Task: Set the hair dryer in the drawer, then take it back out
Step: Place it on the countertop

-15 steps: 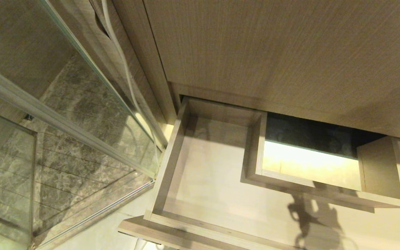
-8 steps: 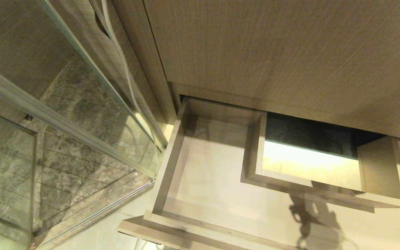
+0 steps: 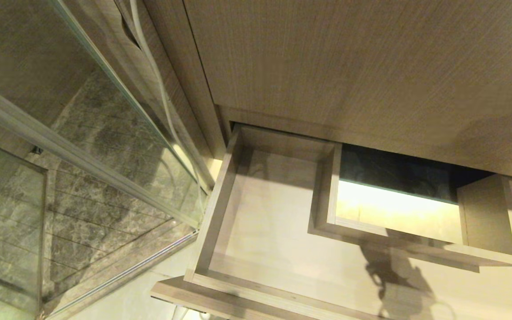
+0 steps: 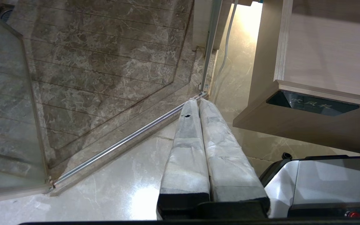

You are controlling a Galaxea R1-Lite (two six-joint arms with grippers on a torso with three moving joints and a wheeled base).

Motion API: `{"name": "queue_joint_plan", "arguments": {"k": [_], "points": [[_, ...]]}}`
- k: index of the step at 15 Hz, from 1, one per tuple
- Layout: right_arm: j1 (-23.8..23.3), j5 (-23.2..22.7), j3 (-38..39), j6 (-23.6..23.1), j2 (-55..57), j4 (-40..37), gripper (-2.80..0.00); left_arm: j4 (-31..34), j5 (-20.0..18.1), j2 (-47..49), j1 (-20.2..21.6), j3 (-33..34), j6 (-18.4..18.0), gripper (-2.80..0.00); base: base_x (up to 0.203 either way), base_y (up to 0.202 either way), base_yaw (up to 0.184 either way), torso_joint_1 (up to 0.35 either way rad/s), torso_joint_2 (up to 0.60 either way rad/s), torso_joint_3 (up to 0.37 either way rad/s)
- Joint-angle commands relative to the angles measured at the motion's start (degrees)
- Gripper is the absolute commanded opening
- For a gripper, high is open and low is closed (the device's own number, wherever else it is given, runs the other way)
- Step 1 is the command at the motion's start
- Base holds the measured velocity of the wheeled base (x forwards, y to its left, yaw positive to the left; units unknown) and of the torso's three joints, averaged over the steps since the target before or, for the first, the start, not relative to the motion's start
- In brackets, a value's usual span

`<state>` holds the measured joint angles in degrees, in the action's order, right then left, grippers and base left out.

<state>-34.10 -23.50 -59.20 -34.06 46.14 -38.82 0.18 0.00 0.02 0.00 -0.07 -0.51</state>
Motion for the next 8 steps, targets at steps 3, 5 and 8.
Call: {"name": "queue_joint_plan", "arguments": {"k": [3,5,8], "points": [[0.00,-0.14,0.14,-0.22,-0.08,0.15,-2.80,-0.01,0.00,-0.02,0.00,-0.01,-0.02,-2.80,0.000,0.000,0.000,0.000,0.00,0.000],[0.00,-0.14,0.31,-0.22,-0.26,0.15,-2.80,-0.01,0.00,-0.02,0.00,-0.01,-0.02,-2.80,0.000,0.000,0.000,0.000,0.00,0.000],[0.00,-0.22,0.49,-0.22,-0.86,0.24,-2.80,-0.01,0.00,-0.02,0.00,-0.01,-0.02,-2.80,0.000,0.000,0.000,0.000,0.00,0.000]]}}
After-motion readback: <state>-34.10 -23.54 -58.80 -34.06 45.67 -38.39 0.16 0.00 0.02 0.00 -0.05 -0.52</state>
